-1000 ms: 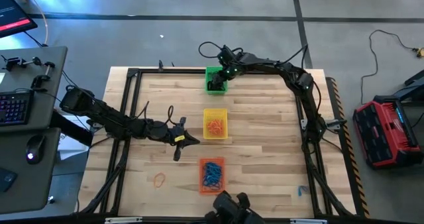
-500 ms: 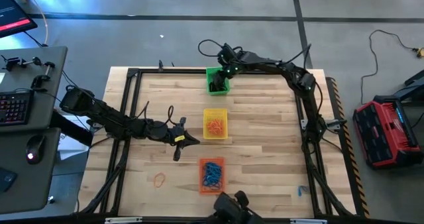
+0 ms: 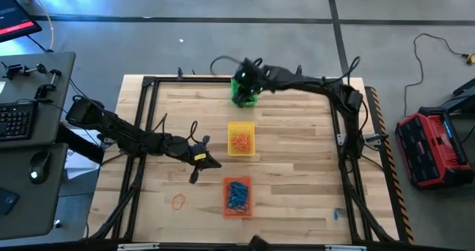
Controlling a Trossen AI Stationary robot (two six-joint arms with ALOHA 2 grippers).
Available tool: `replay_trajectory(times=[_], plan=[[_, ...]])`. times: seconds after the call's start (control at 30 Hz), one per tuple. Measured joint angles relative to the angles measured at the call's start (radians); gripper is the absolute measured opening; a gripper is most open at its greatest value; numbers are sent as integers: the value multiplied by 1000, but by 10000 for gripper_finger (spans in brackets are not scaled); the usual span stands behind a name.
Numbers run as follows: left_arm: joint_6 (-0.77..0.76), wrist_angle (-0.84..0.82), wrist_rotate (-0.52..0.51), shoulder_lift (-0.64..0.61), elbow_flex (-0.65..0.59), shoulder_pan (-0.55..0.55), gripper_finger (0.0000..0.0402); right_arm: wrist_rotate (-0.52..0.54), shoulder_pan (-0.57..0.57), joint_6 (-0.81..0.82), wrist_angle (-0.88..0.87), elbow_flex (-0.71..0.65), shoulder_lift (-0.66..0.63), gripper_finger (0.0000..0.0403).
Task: Sort rubber bands into baskets
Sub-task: Put the orange rubber band into the yellow bin
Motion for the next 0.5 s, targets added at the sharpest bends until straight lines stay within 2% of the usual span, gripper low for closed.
replay_trajectory(times=[0.13,0.33,0.5], plan=[[-4,-149,4,-60,20,-1,0,75,85,-23,62,0,0,7],[12,-432,-25,-186,75,-39,0,86,155,-47,169,-1,0,1],[2,-631,-65,-271,121,-82,0,73,192,-56,399,-131,-25,0]])
